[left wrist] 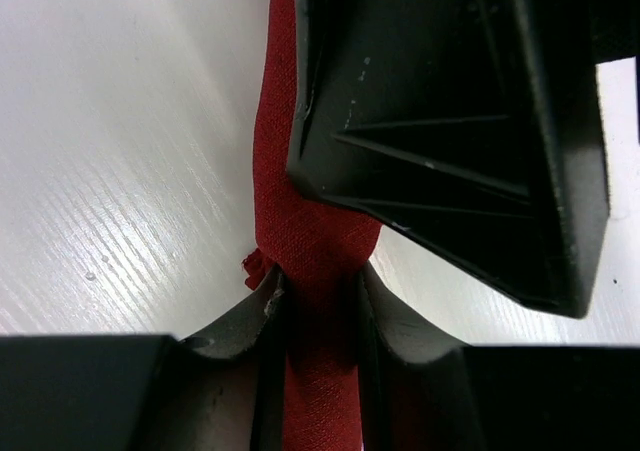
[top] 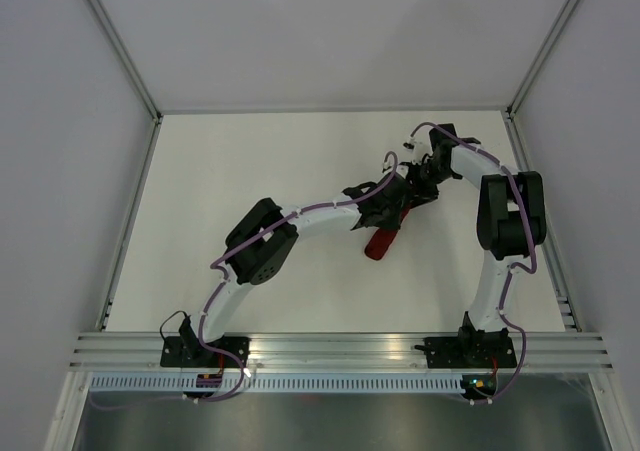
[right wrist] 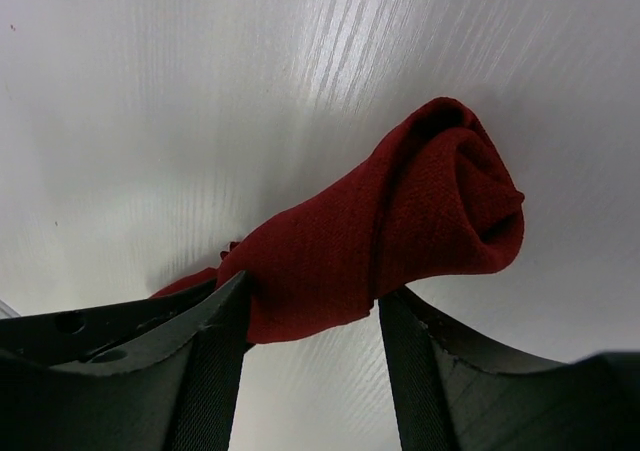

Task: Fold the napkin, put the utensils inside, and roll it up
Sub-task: Place the napkin at the center of the board.

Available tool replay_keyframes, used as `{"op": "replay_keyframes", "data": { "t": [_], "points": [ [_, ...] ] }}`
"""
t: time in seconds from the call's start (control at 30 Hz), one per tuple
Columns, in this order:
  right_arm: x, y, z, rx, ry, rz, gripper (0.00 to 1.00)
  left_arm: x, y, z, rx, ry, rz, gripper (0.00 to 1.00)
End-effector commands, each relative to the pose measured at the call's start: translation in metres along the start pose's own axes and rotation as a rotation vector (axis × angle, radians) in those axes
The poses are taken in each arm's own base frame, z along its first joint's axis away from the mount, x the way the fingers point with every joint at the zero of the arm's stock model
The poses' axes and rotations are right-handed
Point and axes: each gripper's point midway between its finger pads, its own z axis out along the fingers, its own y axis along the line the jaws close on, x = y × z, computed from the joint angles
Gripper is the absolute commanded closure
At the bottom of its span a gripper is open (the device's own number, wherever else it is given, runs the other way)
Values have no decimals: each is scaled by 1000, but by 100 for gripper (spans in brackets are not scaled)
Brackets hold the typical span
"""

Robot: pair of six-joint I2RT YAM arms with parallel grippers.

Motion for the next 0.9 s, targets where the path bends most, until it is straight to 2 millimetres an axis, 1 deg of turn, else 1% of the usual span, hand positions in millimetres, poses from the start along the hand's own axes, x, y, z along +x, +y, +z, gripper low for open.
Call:
{"op": "replay_keyframes", "data": {
  "t": [0.0, 0.07, 0.1, 0.13, 0.23, 0.37, 0.57, 0.6, 0.67, 0.7, 0.8, 0.83, 0.87],
  "points": [
    [-2, 6, -2, 41, -10, 30, 41, 92, 26, 26, -90, 260, -67, 70],
    [-5, 4, -3, 61, -23, 17, 49, 90, 25, 25, -87, 257, -69, 64],
    [-7, 2, -3, 70, -30, 13, 51, 89, 25, 25, -86, 256, -69, 64],
    [-9, 2, -4, 77, -35, 11, 56, 88, 24, 24, -84, 251, -67, 61],
    [-14, 0, -5, 97, -45, -5, 62, 84, 23, 20, -79, 243, -60, 56],
    [-18, -4, -3, 133, -47, -25, 64, 76, 18, 15, -53, 227, -46, 51],
    [-24, -9, -3, 169, -55, -42, 65, 68, 16, 6, -38, 201, -22, 45],
    [-27, -9, -3, 173, -61, -46, 65, 61, 13, 2, -28, 184, -23, 44],
    [-29, -12, -2, 189, -62, -52, 65, 60, 13, 0, -22, 176, -16, 42],
    [-33, -11, -2, 193, -70, -58, 65, 53, 10, -4, -9, 156, -12, 40],
    [-36, -13, 0, 206, -71, -63, 65, 49, 8, -8, -2, 140, -11, 38],
    [-37, -14, 1, 208, -71, -63, 65, 43, 6, -12, 8, 120, -7, 37],
    [-37, -15, 2, 213, -69, -64, 65, 41, 6, -13, 7, 115, -8, 36]
  ]
}}
